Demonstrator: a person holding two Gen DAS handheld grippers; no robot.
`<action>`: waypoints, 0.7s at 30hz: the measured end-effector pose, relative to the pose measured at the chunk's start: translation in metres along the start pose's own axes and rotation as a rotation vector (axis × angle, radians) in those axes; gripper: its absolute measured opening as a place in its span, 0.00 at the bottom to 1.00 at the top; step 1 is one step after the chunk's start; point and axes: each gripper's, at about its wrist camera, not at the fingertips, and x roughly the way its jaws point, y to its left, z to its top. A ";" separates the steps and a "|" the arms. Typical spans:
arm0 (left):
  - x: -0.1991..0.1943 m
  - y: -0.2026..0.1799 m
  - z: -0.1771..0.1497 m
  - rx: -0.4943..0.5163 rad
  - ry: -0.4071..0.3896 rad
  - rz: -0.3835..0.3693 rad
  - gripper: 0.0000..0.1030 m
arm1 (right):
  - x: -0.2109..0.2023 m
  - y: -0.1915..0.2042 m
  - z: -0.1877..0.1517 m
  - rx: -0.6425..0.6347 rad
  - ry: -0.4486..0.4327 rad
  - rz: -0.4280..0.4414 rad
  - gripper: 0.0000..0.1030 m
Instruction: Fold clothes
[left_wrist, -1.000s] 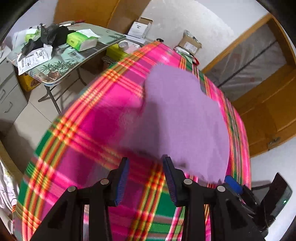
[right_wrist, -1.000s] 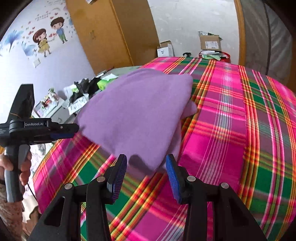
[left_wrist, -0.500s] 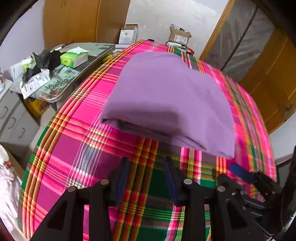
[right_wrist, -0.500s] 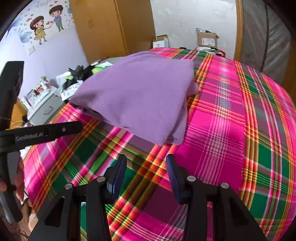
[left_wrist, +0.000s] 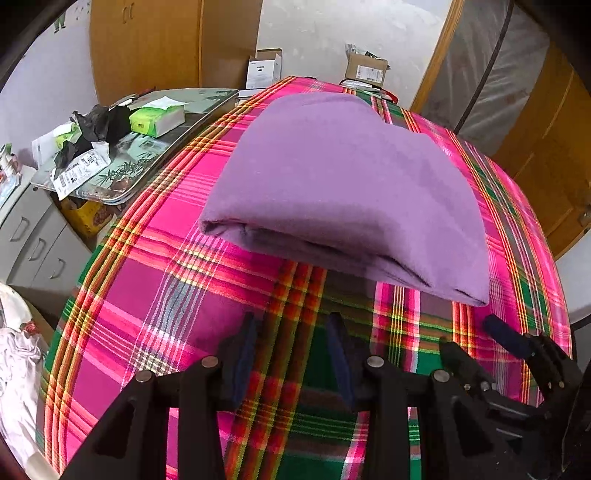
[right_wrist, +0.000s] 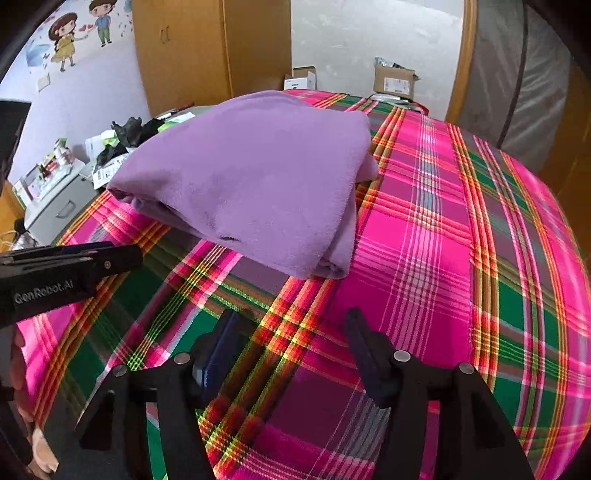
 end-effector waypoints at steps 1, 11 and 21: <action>0.000 -0.001 -0.001 0.008 -0.002 0.002 0.38 | 0.000 0.000 0.000 0.001 -0.003 -0.002 0.63; 0.001 -0.013 -0.004 0.045 -0.023 0.047 0.45 | 0.000 0.001 -0.001 0.004 -0.014 -0.004 0.65; 0.003 -0.021 -0.008 0.072 -0.035 0.108 0.45 | -0.001 0.001 -0.004 -0.001 -0.015 0.000 0.66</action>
